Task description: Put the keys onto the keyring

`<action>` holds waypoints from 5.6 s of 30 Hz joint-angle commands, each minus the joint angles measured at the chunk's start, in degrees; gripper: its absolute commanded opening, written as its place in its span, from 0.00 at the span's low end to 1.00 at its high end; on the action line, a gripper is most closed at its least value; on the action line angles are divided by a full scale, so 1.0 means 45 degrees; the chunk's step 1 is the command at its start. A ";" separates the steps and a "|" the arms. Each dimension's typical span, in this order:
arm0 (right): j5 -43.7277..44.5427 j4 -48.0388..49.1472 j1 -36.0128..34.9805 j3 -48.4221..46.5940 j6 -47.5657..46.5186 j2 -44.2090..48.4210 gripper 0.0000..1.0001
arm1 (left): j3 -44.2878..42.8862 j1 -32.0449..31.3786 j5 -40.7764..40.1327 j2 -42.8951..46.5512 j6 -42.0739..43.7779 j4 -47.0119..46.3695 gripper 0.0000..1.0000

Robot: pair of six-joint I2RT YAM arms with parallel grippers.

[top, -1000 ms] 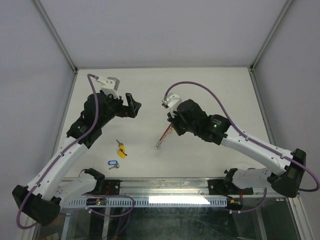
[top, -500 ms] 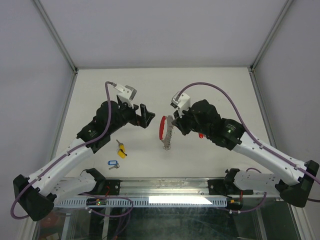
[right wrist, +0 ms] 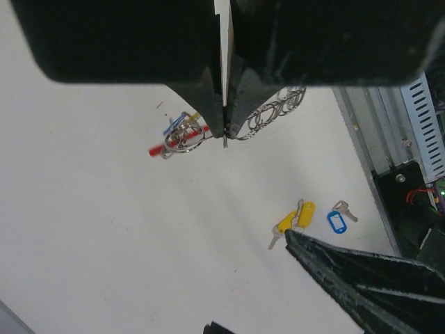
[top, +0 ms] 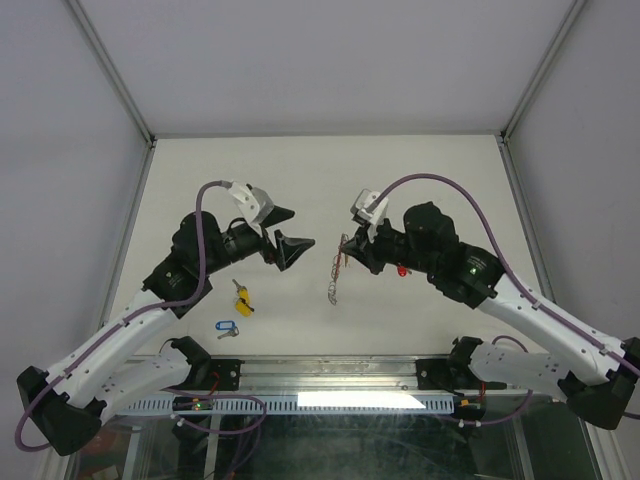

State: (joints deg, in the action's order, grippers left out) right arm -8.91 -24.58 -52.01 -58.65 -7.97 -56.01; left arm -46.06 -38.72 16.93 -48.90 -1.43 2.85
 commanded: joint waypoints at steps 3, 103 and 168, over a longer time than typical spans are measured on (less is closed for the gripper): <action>-0.2958 0.4152 0.0966 0.1214 -0.0089 0.1257 0.00 | 0.0637 -0.0235 0.3301 0.0663 0.2153 -0.1739 0.79; -0.7448 0.9646 0.1714 0.3717 0.0657 0.1335 0.04 | -0.0089 -0.1486 0.5376 -0.0713 0.3925 -0.2239 0.00; -0.6922 0.7429 0.1522 0.3857 -0.1999 0.1651 0.21 | 0.0090 -0.1466 0.5008 -0.1102 0.5293 -0.1625 0.00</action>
State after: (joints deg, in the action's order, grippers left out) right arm -39.11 5.67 -44.84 -38.59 -17.65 -48.38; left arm -43.92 -45.06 39.11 -54.02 20.62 -1.72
